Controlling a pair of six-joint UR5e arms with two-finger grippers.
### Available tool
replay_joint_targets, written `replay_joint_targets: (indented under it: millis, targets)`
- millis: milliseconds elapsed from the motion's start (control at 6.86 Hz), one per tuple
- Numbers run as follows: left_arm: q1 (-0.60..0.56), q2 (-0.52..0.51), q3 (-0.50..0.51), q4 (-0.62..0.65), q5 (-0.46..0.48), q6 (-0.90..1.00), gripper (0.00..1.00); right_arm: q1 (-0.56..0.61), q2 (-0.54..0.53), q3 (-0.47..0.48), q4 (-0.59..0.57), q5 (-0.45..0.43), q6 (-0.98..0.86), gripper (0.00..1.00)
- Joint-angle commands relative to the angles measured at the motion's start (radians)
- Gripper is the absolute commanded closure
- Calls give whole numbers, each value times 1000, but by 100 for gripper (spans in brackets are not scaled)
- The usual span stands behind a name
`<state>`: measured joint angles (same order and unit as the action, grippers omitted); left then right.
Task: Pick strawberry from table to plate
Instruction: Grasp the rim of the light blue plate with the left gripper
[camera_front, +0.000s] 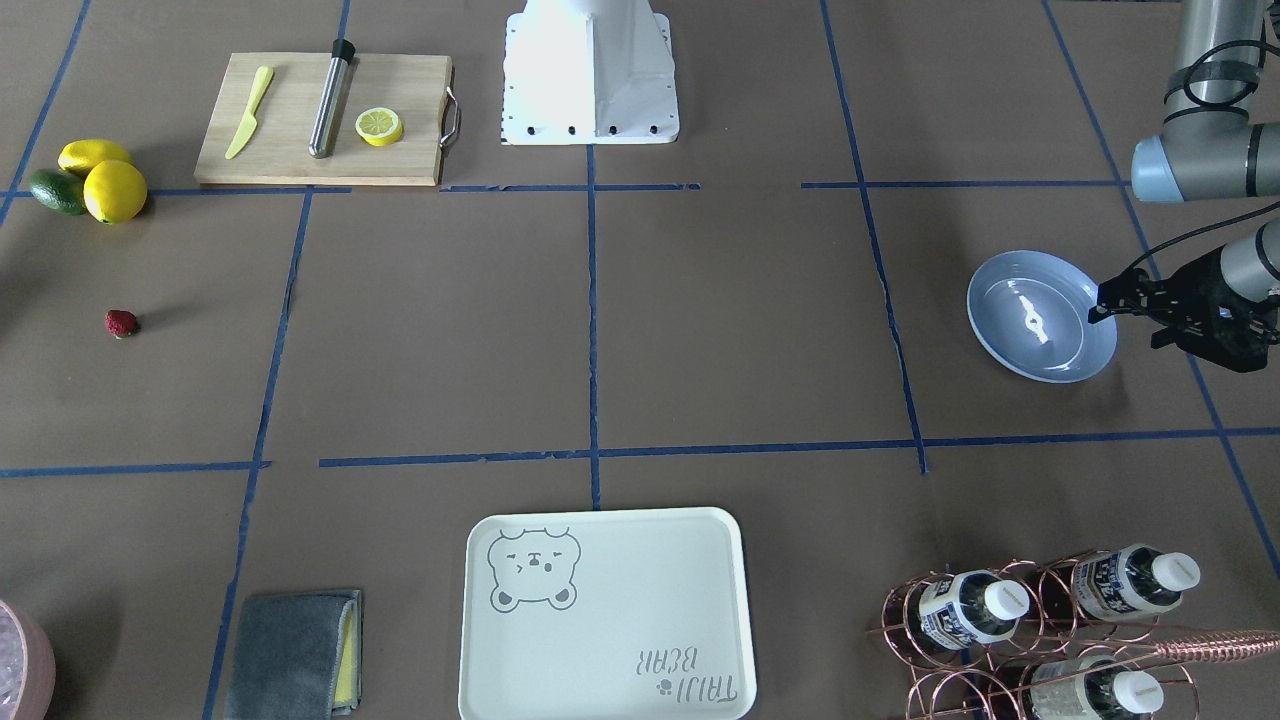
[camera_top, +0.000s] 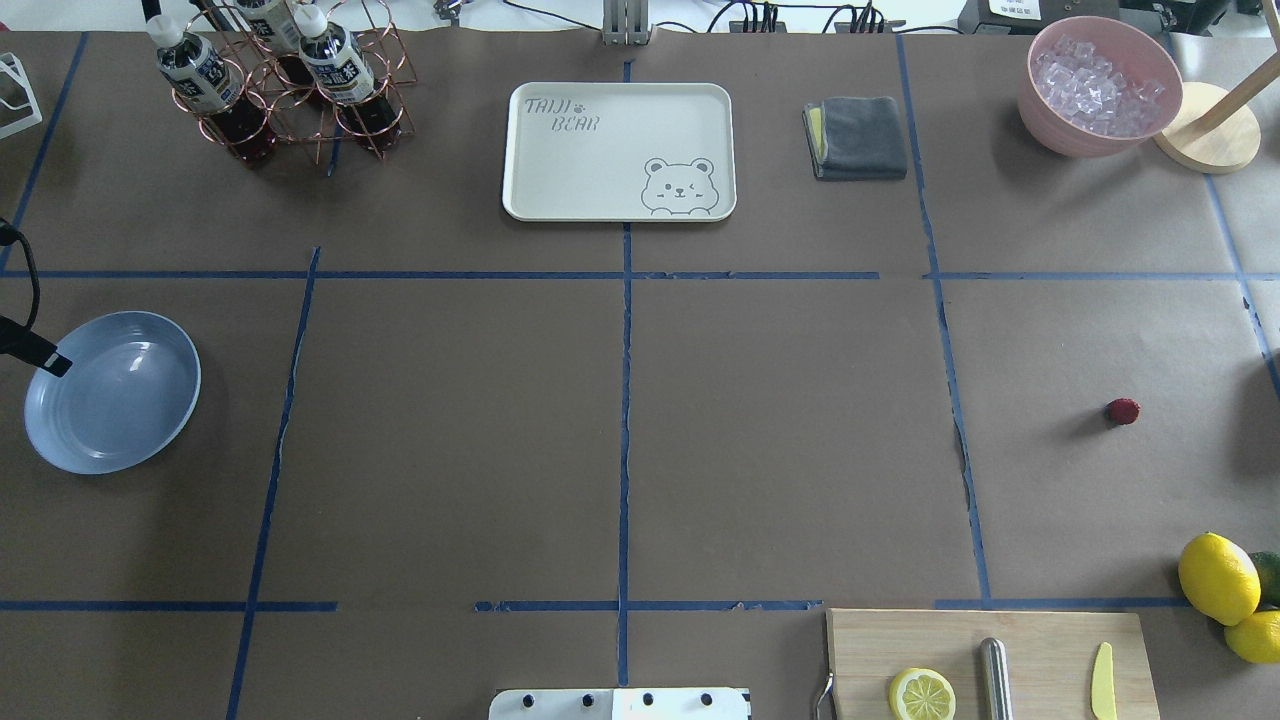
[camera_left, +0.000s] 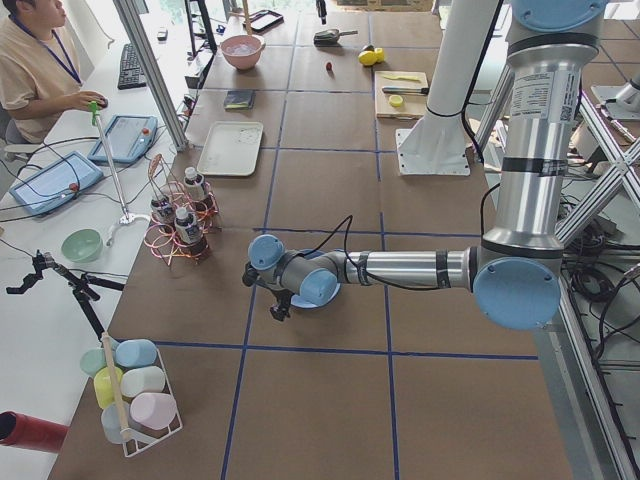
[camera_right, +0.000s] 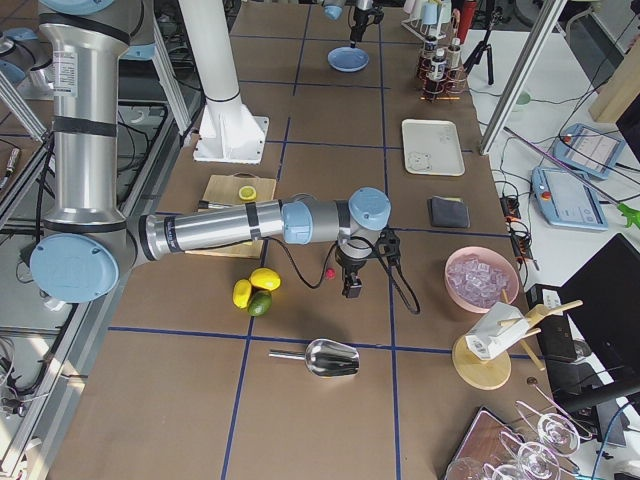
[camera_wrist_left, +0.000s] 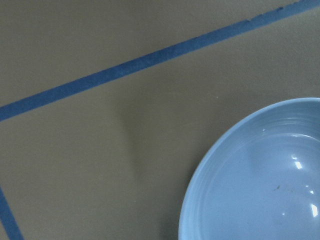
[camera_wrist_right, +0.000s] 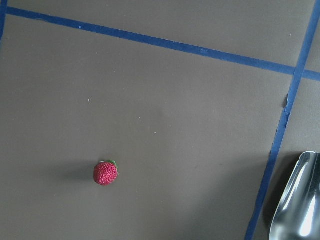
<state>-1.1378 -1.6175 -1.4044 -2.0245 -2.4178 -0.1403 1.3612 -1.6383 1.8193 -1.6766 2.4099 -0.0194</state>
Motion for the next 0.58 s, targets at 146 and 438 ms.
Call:
replay_joint_targets:
  millis: [146, 438]
  targets:
    - [20, -4, 25, 1, 0, -1, 91, -8, 0, 0, 0, 0, 1, 0]
    - [20, -4, 6, 3, -9, -5, 100, -8, 0, 0, 0, 0, 1, 0]
